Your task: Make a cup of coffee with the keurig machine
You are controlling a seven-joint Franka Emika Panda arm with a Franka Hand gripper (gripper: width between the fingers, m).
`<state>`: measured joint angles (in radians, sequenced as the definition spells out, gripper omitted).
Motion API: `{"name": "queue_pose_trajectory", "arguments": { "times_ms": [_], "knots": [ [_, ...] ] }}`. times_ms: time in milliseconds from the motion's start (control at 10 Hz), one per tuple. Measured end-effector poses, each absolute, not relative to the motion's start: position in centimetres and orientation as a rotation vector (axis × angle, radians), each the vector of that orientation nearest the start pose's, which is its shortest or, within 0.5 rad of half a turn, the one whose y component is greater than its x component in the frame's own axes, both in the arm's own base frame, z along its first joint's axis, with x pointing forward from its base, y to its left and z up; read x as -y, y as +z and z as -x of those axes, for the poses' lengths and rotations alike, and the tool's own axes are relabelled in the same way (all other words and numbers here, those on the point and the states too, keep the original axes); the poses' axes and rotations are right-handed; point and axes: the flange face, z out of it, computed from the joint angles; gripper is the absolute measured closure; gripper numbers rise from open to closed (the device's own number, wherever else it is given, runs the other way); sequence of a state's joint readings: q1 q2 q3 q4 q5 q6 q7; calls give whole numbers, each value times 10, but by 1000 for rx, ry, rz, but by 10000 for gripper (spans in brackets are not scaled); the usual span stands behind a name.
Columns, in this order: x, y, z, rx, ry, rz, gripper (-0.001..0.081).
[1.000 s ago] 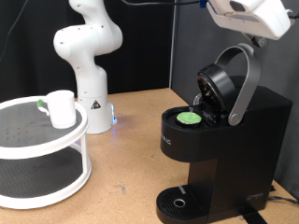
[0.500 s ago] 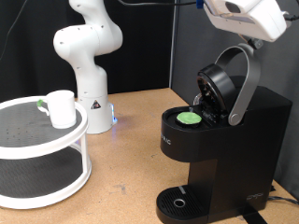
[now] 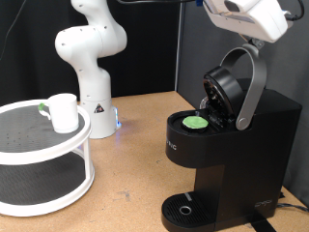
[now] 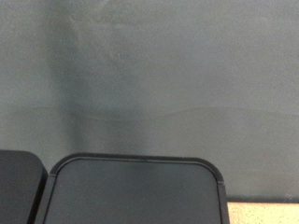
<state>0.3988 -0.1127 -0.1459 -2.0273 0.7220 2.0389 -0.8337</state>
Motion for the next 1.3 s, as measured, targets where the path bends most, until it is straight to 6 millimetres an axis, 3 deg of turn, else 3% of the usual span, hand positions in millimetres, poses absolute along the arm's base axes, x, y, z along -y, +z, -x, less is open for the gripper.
{"name": "queue_pose_trajectory", "arguments": {
  "times_ms": [1300],
  "knots": [
    [-120, 532, -513, 1016, -336, 2431, 805]
  ]
}}
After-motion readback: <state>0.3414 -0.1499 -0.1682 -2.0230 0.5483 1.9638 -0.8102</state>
